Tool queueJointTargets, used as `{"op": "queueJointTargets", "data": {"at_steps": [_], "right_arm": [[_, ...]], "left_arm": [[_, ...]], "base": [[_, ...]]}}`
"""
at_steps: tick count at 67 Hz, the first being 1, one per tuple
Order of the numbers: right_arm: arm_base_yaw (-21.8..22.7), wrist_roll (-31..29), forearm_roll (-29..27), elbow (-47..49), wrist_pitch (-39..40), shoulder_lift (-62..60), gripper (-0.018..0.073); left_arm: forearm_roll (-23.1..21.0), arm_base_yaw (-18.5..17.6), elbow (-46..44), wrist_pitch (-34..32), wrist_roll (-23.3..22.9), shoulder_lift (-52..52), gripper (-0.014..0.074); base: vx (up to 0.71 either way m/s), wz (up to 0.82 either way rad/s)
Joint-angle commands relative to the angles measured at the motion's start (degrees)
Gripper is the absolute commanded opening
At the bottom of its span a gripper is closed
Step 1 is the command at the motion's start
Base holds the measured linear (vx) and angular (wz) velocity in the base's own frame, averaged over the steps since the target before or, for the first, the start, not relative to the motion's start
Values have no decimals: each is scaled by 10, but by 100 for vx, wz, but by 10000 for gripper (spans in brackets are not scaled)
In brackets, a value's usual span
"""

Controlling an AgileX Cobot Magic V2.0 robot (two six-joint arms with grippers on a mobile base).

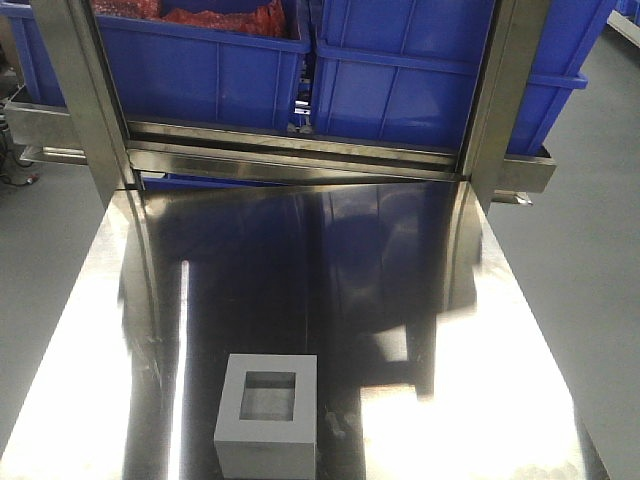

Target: Sort gray base to blue bin

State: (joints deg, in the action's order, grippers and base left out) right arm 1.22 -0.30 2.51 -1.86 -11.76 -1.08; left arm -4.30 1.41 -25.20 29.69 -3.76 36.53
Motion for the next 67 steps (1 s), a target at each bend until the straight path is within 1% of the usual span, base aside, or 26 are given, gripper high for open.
{"op": "queueJointTargets", "data": {"at_steps": [1, 19, 24, 30, 53, 60, 67], "right_arm": [[3, -4, 5, -3, 45, -4, -5], [3, -4, 5, -3, 47, -4, -5], [3, -4, 5, -3, 47, -4, -5], [3, -4, 5, -3, 46, -4, -5], [3, -4, 5, -3, 46, -4, -5], [3, -4, 5, -3, 46, -4, -5], [3, -4, 5, -3, 46, -4, -5]], "left_arm": [[-2, -4, -19, -38, 0, 6, 74], [-4, -4, -19, -34, 0, 6, 269], [-4, -4, -19, -33, 0, 6, 313], [-4, -4, -19, -33, 0, 6, 344], [-4, -4, -19, -33, 0, 6, 354], [-5, -4, -19, -43, -2, 6, 354], [-43, -4, -22, -50, 1, 7, 354]], "base": [[0, 0], [0, 0], [0, 0], [0, 0], [0, 0], [0, 0], [0, 0]]}}
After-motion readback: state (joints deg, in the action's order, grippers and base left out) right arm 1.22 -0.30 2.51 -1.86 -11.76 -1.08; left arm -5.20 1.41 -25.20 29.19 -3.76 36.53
